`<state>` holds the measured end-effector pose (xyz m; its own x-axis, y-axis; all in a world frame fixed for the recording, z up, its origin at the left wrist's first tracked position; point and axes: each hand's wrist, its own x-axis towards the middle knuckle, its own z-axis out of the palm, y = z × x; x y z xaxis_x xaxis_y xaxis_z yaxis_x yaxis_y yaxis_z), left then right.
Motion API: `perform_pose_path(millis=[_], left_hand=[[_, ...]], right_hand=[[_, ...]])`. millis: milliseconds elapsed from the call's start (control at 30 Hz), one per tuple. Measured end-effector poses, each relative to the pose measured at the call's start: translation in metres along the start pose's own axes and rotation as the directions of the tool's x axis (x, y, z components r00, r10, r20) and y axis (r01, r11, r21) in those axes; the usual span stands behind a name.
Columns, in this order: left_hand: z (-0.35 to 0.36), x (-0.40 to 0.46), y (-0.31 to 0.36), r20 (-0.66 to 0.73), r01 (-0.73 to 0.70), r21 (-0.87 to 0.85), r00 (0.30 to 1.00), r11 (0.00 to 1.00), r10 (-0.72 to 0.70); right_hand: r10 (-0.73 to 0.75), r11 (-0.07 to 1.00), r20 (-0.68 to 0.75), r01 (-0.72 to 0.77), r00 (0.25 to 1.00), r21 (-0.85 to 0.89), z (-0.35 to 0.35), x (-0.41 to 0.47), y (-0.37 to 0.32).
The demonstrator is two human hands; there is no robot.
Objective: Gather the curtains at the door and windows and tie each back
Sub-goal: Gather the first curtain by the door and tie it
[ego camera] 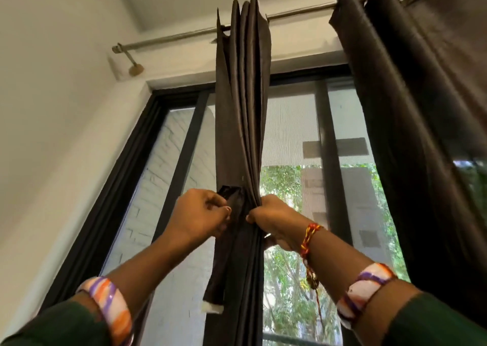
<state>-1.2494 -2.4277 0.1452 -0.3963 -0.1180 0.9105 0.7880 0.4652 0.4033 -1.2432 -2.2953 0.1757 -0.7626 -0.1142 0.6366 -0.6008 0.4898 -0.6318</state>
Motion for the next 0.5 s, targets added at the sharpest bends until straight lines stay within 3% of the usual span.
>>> perform_pose_path(millis=[100, 167, 267, 500], left_hand=[[0.001, 0.01, 0.0, -0.082, 0.05, 0.035, 0.996, 0.998, -0.047], [0.003, 0.013, 0.002, -0.06, 0.078, -0.036, 0.995, 0.996, -0.08], [0.006, 0.014, 0.005, -0.028, 0.021, -0.018, 0.999, 1.0, -0.022], [-0.001, 0.021, 0.003, 0.073, 0.054, -0.044, 0.996, 0.998, -0.051]], right_hand=[[-0.039, 0.999, 0.043, 0.038, 0.998, 0.021, 0.002, 0.0, -0.001], [-0.059, 0.997, 0.072, 0.056, 0.996, 0.048, 0.002, -0.001, -0.002], [-0.092, 0.992, 0.133, 0.08, 0.987, 0.096, 0.0, -0.005, -0.005], [-0.047, 0.976, 0.227, -0.004, 0.973, 0.218, -0.008, -0.009, -0.004]])
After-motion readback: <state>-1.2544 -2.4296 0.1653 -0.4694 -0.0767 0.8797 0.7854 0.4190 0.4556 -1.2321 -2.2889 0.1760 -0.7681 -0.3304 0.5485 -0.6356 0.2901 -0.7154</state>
